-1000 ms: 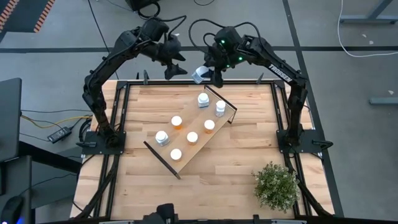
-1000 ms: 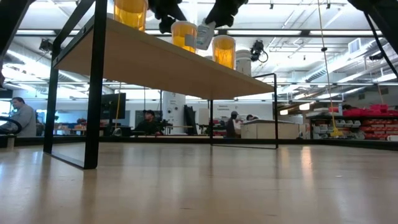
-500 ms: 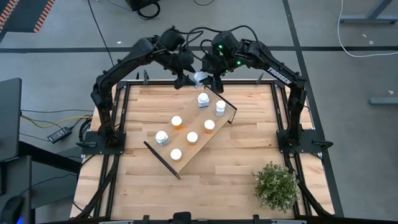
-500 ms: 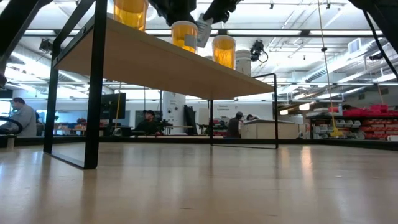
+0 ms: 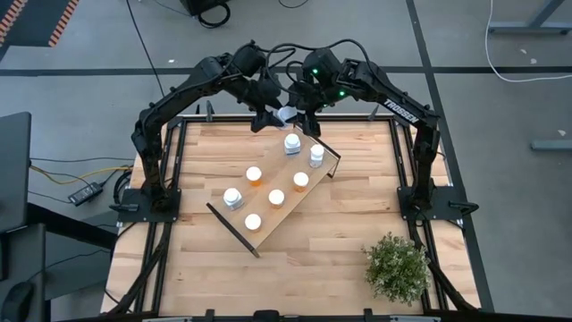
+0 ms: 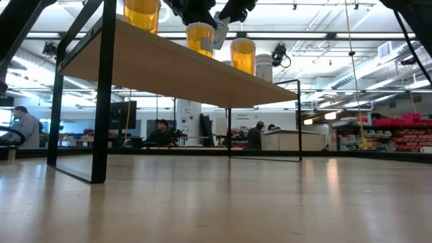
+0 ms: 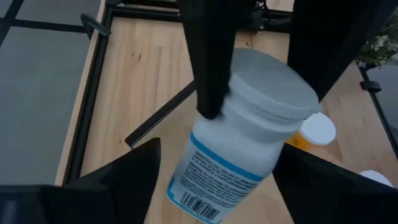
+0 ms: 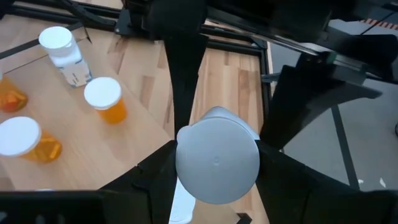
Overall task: Pick and place medicine bottles onto shelf by color
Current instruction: Put the white pill bottle on the shelf
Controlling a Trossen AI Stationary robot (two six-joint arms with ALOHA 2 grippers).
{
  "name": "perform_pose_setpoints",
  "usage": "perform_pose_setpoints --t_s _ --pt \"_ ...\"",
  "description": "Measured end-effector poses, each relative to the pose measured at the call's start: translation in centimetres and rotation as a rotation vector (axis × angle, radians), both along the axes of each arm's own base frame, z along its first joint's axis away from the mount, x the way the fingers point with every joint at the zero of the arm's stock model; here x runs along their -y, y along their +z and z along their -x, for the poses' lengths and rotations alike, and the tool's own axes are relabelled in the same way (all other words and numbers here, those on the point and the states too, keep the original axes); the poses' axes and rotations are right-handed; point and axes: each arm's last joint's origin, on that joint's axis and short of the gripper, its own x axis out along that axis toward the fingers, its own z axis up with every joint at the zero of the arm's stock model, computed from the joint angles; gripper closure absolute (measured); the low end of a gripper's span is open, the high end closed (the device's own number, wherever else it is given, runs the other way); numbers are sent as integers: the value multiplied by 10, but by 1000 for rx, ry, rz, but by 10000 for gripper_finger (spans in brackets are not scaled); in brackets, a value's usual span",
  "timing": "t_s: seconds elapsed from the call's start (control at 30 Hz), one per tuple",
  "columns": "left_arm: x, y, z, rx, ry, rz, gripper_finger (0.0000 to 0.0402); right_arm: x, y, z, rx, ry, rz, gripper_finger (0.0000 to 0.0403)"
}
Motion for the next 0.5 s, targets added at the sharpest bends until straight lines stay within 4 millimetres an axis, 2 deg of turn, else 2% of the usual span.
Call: perform_pose_setpoints --t_s 0.3,0.5 --pt "0 0 0 1 -12 -8 186 0 0 0 -1 -2 -2 205" --pt "0 0 0 -4 -16 -11 198 0 0 0 2 -33 -41 205"
